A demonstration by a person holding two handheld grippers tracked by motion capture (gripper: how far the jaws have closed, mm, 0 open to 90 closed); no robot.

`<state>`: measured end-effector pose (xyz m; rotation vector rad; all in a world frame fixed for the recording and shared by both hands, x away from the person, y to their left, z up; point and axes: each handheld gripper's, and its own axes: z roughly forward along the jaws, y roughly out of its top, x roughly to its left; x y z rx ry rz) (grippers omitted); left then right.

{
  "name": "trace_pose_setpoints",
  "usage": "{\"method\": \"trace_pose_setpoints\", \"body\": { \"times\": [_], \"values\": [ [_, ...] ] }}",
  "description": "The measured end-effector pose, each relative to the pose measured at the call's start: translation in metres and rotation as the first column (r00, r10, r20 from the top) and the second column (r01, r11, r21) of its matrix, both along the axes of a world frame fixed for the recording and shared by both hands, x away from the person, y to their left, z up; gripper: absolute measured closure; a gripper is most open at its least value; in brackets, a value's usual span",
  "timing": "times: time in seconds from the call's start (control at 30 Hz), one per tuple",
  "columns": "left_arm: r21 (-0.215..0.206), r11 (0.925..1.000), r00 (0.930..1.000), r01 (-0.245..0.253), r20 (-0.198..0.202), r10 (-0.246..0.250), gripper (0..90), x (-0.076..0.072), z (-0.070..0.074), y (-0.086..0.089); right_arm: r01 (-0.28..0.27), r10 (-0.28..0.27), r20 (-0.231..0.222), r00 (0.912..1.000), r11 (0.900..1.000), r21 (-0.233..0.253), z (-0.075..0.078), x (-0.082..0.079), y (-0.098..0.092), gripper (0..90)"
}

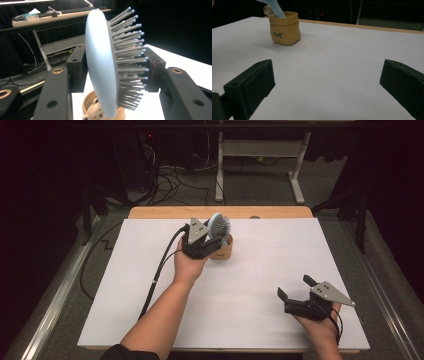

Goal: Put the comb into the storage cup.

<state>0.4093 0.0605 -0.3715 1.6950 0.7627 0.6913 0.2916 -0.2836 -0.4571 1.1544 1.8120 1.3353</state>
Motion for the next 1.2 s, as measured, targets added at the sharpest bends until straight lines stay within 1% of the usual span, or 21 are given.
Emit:
{"method": "trace_pose_setpoints", "body": {
  "times": [0.1,0.23,0.33,0.5,0.73,0.8,0.9,1.0,1.07,1.2],
  "values": [
    [0.010,0.9999,1.0000,0.008,0.000,-0.008,46.4,0.0000,-0.0008,-0.0007,0.001,-0.001,0.000,1.0000,1.000,-0.002,0.0000,0.0000,0.0001,0.2],
    [0.003,0.9999,0.9998,0.013,-0.018,-0.013,43.4,0.0011,-0.0018,0.0001,0.001,-0.001,-0.001,1.0000,1.000,-0.004,0.0000,0.0000,0.0001,0.2],
    [0.014,0.9998,0.9998,0.015,-0.014,-0.014,42.9,0.0005,-0.0022,-0.0008,0.002,-0.002,0.000,1.0000,1.000,-0.004,0.0000,-0.0001,0.0001,0.2],
    [0.004,1.0000,0.9996,0.009,-0.027,-0.009,36.1,0.0019,-0.0023,0.0006,0.003,-0.003,0.001,1.0000,1.000,-0.004,0.0000,0.0001,0.0000,0.2],
    [0.002,0.9995,0.9988,0.031,-0.040,-0.030,30.5,0.0018,-0.0030,0.0007,0.003,-0.003,0.000,1.0000,1.000,-0.003,0.0000,0.0001,0.0003,0.2],
    [0.007,0.9994,0.9986,0.033,-0.042,-0.033,29.0,0.0012,-0.0031,0.0004,0.003,-0.003,0.000,1.0000,1.000,-0.005,0.0001,0.0000,0.0004,0.2],
    [0.002,0.9995,0.9984,0.033,-0.046,-0.033,26.9,0.0004,-0.0036,0.0005,0.003,-0.003,0.000,1.0000,1.000,-0.004,0.0000,-0.0001,0.0005,0.2],
    [-0.012,0.9988,0.9969,0.048,-0.062,-0.048,23.5,0.0004,-0.0044,0.0004,0.003,-0.003,-0.001,1.0000,1.000,-0.003,-0.0001,0.0000,0.0007,0.2],
    [-0.009,0.9988,0.9969,0.048,-0.062,-0.049,21.9,0.0003,-0.0052,0.0002,0.002,-0.002,-0.001,1.0000,1.000,-0.004,-0.0001,0.0000,0.0008,0.2],
    [-0.020,0.9983,0.9958,0.055,-0.072,-0.056,17.5,0.0010,-0.0054,0.0010,0.003,-0.003,-0.002,1.0000,1.000,-0.003,-0.0002,-0.0002,0.0008,0.2]
  ]
}}
